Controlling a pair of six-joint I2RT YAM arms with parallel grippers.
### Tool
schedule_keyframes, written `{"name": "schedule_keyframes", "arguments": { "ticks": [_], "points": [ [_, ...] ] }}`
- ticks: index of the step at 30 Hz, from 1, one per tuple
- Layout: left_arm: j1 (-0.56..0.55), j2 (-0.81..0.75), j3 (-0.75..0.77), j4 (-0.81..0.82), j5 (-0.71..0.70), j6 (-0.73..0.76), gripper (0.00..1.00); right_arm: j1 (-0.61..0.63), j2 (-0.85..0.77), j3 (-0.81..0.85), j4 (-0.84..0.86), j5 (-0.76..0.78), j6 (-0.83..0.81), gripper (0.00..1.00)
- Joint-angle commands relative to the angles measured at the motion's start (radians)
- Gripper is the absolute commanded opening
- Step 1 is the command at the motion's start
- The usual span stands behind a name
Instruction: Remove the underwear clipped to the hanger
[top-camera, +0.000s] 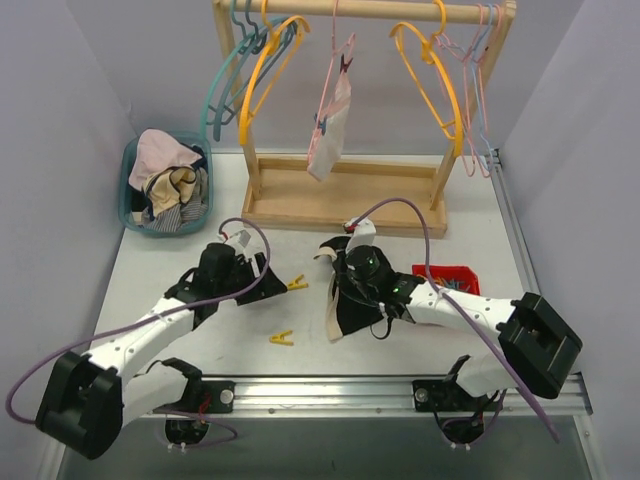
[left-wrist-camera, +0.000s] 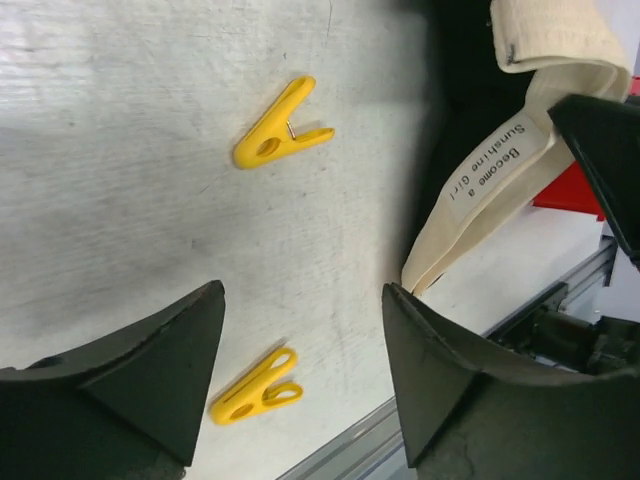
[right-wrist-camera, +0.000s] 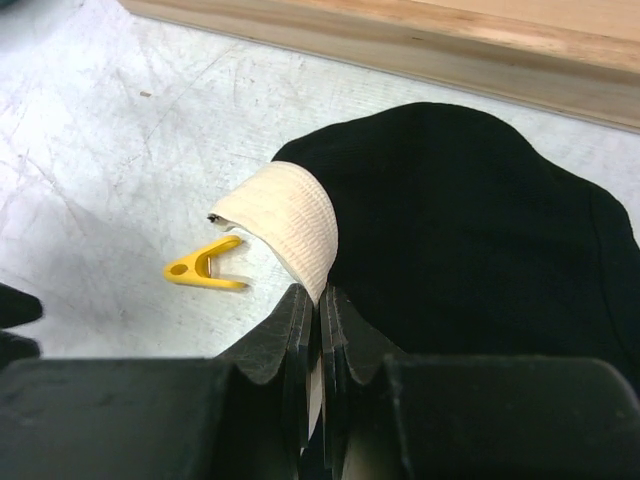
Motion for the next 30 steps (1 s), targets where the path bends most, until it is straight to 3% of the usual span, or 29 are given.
{"name": "schedule_keyframes", "arguments": {
  "ticks": [1,5,8,11,12,15,20,25,29,30],
  "points": [
    [-0.003,-0.125,0.012,-0.121,-0.106,0.047,0.78,0.0,0.015,0.054,0.01,-0.025,-0.027,0.0],
    [-0.003,-0.281,0.024,-0.192,-0.181,0.044,0.93,0.008,-0.014,0.081,-0.03,0.018,-0.032,0.0],
    [-0.003,-0.333,0.035,-0.192,-0.175,0.065,0.96,0.015,-0.05,0.093,-0.078,0.016,-0.044,0.0],
    [-0.004,-0.3,0.033,-0.082,-0.037,0.091,0.94,0.014,-0.089,0.101,-0.096,-0.011,-0.041,0.0],
    [-0.006,-0.282,0.03,0.016,0.071,0.091,0.94,0.014,-0.098,0.104,-0.096,-0.037,-0.036,0.0],
    [-0.078,-0.203,0.047,0.191,0.146,0.099,0.94,0.014,-0.136,0.113,-0.083,-0.105,-0.012,0.0],
    [-0.291,-0.09,0.145,0.247,0.048,0.219,0.94,0.005,-0.198,0.123,-0.055,-0.171,0.042,0.0],
    [-0.376,-0.016,0.2,0.304,-0.078,0.237,0.94,0.003,-0.238,0.113,-0.056,-0.168,0.079,0.0],
    [-0.466,0.047,0.245,0.316,-0.259,0.286,0.94,0.003,-0.254,0.104,-0.055,-0.177,0.094,0.0],
    [-0.509,0.065,0.266,0.254,-0.382,0.301,0.94,0.003,-0.259,0.104,-0.055,-0.177,0.1,0.0]
  ]
}}
